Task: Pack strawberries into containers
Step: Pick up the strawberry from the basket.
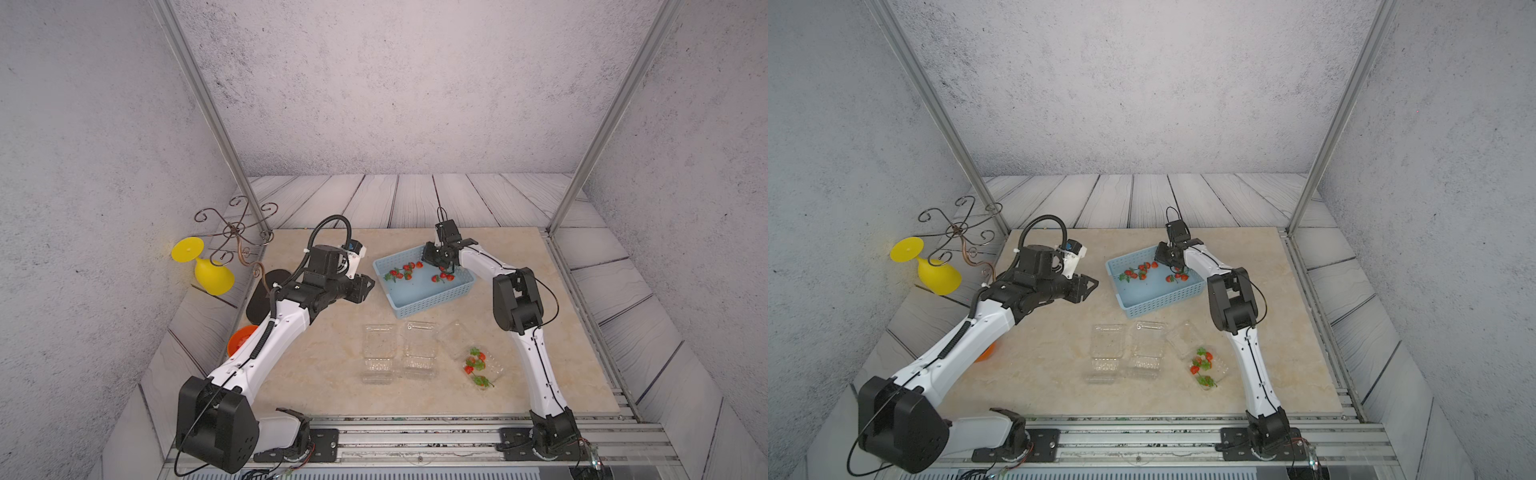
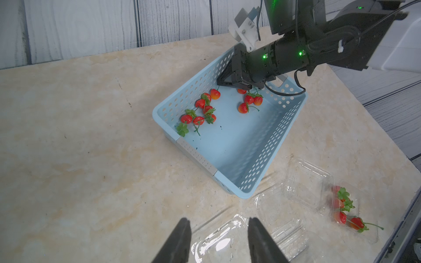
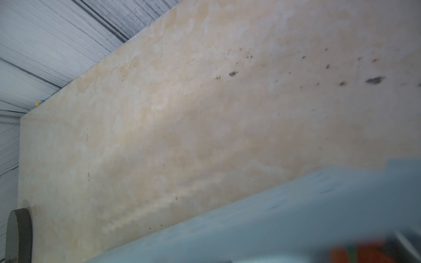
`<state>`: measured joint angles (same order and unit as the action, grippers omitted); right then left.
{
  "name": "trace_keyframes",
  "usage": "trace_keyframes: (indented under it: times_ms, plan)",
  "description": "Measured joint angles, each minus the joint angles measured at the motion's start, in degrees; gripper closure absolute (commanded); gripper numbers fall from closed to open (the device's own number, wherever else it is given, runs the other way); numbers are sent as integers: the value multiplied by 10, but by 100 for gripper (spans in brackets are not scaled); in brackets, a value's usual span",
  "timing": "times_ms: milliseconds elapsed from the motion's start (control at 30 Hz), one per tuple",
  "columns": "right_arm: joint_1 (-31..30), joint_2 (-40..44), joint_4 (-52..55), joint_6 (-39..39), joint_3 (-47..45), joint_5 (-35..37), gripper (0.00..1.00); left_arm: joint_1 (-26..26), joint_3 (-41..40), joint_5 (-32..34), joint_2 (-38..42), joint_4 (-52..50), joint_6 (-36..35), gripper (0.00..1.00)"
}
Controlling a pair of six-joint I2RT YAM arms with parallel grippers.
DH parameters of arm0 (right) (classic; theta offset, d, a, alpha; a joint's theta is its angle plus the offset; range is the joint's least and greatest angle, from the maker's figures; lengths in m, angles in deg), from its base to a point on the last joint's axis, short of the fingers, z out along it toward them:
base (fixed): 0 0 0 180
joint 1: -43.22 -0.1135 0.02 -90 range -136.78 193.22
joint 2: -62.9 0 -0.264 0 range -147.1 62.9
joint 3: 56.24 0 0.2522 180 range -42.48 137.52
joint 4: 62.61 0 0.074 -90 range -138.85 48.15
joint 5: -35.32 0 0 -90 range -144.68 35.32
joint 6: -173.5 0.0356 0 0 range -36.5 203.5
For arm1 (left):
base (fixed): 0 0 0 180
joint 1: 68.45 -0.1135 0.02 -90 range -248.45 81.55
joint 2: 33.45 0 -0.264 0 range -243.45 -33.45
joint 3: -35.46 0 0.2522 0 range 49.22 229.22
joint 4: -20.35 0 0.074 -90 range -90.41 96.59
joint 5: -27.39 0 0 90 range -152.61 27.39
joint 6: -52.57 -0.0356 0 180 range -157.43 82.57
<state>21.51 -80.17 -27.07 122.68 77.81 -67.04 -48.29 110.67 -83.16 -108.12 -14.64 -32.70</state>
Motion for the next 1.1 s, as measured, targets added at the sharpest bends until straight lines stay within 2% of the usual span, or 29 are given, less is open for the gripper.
trace_keyframes:
  times_ms: [300, 567, 833, 1100]
  plan:
    - [0, 7, -41, -6, -45, 1, 100, 0, 0, 0, 0, 0, 0, 55]
    - [0, 119, -36, -33, -169, -15, 100, 0, 0, -1, 0, 0, 0, 55]
    - [0, 299, -31, -78, -288, -36, 100, 8, 0, 2, 6, -1, -1, 55]
    - [-27, 594, 23, -103, -550, -22, 100, 58, 0, 24, 9, -10, -9, 55]
